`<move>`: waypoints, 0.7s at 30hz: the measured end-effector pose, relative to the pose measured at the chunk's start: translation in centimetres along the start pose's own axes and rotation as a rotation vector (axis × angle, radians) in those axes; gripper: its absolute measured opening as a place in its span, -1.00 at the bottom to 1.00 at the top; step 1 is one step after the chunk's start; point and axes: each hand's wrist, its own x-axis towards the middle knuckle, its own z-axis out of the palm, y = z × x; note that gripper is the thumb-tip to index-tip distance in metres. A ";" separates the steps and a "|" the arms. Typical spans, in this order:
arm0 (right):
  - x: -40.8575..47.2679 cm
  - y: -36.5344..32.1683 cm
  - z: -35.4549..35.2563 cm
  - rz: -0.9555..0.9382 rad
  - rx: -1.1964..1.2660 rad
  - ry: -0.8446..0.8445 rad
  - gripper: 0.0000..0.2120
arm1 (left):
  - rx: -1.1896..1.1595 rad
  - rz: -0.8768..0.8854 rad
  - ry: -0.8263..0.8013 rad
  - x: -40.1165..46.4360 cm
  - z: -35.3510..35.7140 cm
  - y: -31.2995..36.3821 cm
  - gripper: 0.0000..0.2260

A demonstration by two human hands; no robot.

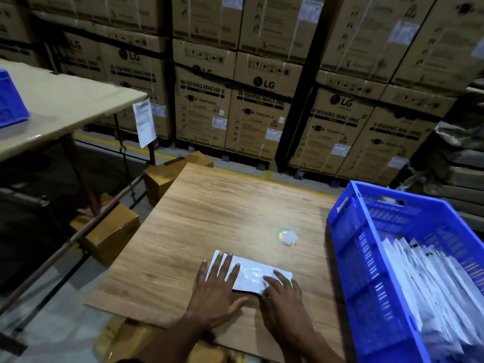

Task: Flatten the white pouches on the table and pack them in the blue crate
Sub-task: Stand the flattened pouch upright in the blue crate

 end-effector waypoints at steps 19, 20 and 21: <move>4.2 -0.4 -6.1 -0.060 0.471 -0.055 -0.83 | 0.045 -0.149 0.275 -0.8 -6.2 -0.3 -0.36; 4.7 -0.3 -7.1 0.018 0.594 -0.061 -0.73 | 0.022 -0.149 0.283 -1.1 -6.1 -0.4 -0.32; 5.3 0.0 -7.8 0.103 0.694 -0.119 -0.65 | -0.002 -0.137 0.275 -1.4 -5.7 -0.6 -0.33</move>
